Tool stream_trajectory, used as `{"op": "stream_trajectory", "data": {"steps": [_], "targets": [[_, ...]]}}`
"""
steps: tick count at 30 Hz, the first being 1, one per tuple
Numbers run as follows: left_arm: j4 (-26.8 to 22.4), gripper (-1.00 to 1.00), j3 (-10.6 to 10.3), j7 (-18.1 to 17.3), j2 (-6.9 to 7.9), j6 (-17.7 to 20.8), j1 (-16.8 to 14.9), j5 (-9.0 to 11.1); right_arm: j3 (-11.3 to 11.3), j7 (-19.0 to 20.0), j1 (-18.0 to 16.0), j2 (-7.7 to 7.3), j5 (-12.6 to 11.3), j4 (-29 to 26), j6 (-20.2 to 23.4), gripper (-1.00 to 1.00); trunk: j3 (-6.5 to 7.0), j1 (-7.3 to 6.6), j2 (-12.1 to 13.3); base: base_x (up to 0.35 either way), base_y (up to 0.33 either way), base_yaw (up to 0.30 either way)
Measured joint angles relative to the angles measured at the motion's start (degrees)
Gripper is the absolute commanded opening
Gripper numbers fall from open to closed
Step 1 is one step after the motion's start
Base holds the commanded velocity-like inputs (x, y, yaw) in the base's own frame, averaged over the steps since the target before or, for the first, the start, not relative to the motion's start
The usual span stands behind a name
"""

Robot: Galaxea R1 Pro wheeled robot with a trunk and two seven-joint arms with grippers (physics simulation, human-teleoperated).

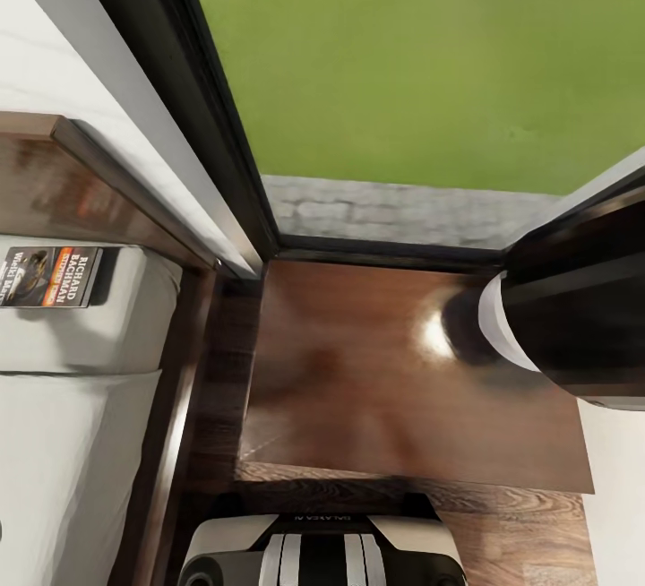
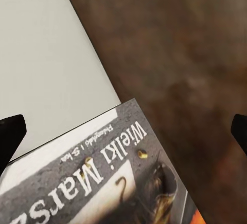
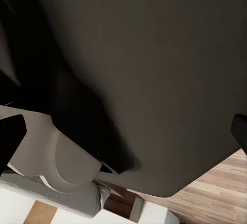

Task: In the bedroom, move the book from the bed onto either nightstand, and place the two sandals side by side next to the bed.

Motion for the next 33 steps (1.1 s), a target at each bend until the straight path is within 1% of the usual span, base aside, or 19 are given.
{"op": "stream_trajectory", "data": {"steps": [14,16,17,18,21,28,29,31,33], "targets": [[0.0,1.0,0.0,-0.1,-0.01,-0.1,0.0,0.0,-0.1,0.0,0.0,0.0,0.0,0.0,0.0,1.0,0.0,0.0,0.0,0.0,0.0,0.0],[0.3,1.0,0.0,-0.1,-0.01,-0.7,0.0,0.0,0.0,0.0,0.0,0.0,0.0,0.0,0.0,1.0,0.0,0.0,0.0,0.0,0.0,0.0],[1.2,1.0,0.1,0.0,0.0,-1.3,0.0,0.0,-0.1,0.0,0.0,0.0,0.0,0.0,0.0,1.0,0.0,0.0,0.0,0.0,0.0,0.0],[1.7,1.0,0.1,0.1,-0.01,-2.3,0.0,-0.6,0.0,0.0,0.0,0.0,0.0,0.0,0.0,1.0,0.0,0.01,0.0,0.0,0.0,0.0],[1.8,1.0,0.1,0.2,-0.01,-3.3,0.0,-0.7,0.0,0.0,0.0,0.0,0.0,0.0,0.0,1.0,0.0,0.01,0.0,0.0,0.0,0.0],[2.1,1.0,0.1,0.2,-0.01,-3.8,0.0,-0.7,0.0,0.0,0.0,0.0,0.0,0.0,0.0,1.0,0.0,0.01,0.0,0.0,0.0,0.0],[3.4,1.0,0.1,0.2,-0.02,-3.9,0.0,-0.7,0.0,0.0,0.0,0.0,0.0,0.0,0.0,1.0,0.0,0.01,0.0,0.0,0.0,0.0],[3.9,1.0,0.1,0.1,-0.01,-4.0,0.0,-0.5,-0.1,0.0,0.0,0.0,0.0,0.0,0.0,1.0,0.0,0.0,0.0,0.0,0.0,0.0],[4.1,1.0,0.2,0.1,0.01,-4.3,0.0,-0.4,-0.1,0.0,0.0,0.0,0.0,0.0,0.0,1.0,-0.35,0.43,-0.8,0.0,0.0,0.0]]}}
